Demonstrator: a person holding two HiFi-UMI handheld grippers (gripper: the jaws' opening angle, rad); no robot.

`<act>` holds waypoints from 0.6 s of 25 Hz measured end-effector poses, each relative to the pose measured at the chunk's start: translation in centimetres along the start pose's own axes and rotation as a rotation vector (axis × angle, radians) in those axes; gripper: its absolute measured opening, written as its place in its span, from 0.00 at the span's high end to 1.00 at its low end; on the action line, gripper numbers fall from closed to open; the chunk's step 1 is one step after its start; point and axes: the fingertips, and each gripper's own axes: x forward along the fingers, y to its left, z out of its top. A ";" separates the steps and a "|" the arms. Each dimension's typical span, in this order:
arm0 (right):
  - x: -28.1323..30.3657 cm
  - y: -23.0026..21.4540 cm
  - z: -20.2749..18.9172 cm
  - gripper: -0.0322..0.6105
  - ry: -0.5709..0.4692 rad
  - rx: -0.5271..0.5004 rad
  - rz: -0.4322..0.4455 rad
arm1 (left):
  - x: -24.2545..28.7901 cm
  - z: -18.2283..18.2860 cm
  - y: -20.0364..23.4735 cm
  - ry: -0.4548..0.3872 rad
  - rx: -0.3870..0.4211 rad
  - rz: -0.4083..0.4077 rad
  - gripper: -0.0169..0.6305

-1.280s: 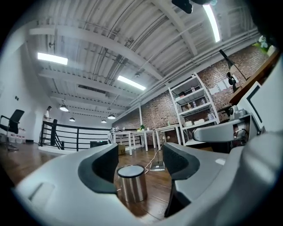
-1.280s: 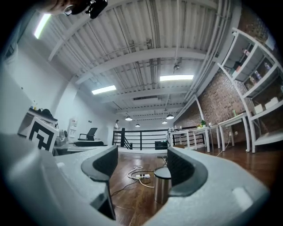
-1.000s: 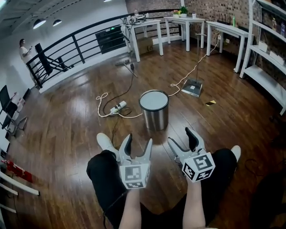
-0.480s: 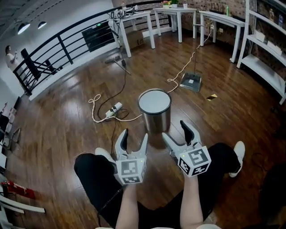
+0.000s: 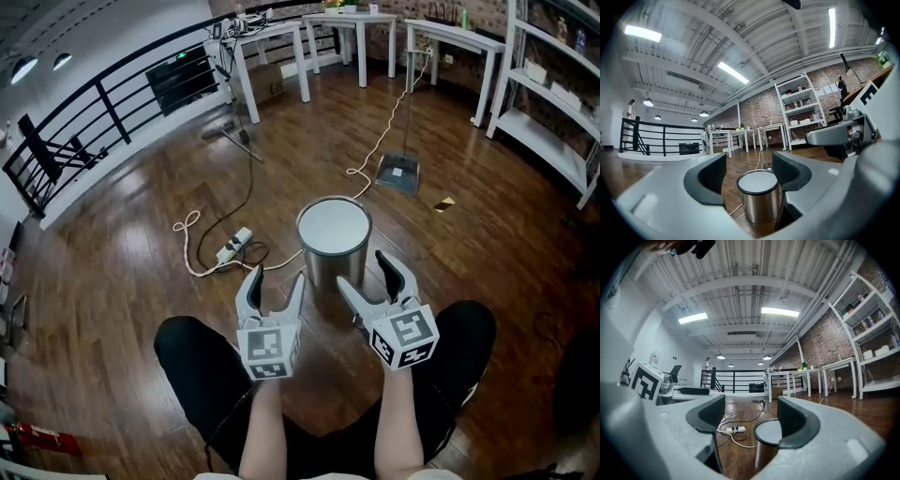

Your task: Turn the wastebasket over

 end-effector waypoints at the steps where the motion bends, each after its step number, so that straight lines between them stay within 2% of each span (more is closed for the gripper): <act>1: 0.5 0.1 -0.1 0.43 0.008 -0.003 -0.016 | 0.6 0.0 0.6 0.000 -0.006 -0.010 0.45; 5: 1.8 0.3 -0.1 0.43 0.031 -0.008 -0.065 | 3.0 0.6 1.8 -0.010 -0.032 -0.065 0.46; 9: 2.2 -0.4 -1.3 0.43 0.068 -0.045 -0.070 | 4.8 1.4 1.3 -0.050 -0.105 -0.107 0.47; 10: 2.6 -0.7 -2.1 0.43 0.086 -0.051 -0.074 | 5.3 0.9 1.1 -0.052 -0.101 -0.115 0.47; 13: 4.7 -2.2 -4.7 0.43 0.145 -0.049 -0.082 | 7.4 -1.8 1.4 -0.001 -0.014 -0.119 0.47; 15: 6.1 -3.0 -6.2 0.43 0.194 -0.048 -0.086 | 8.7 -3.6 2.2 0.044 -0.007 -0.118 0.47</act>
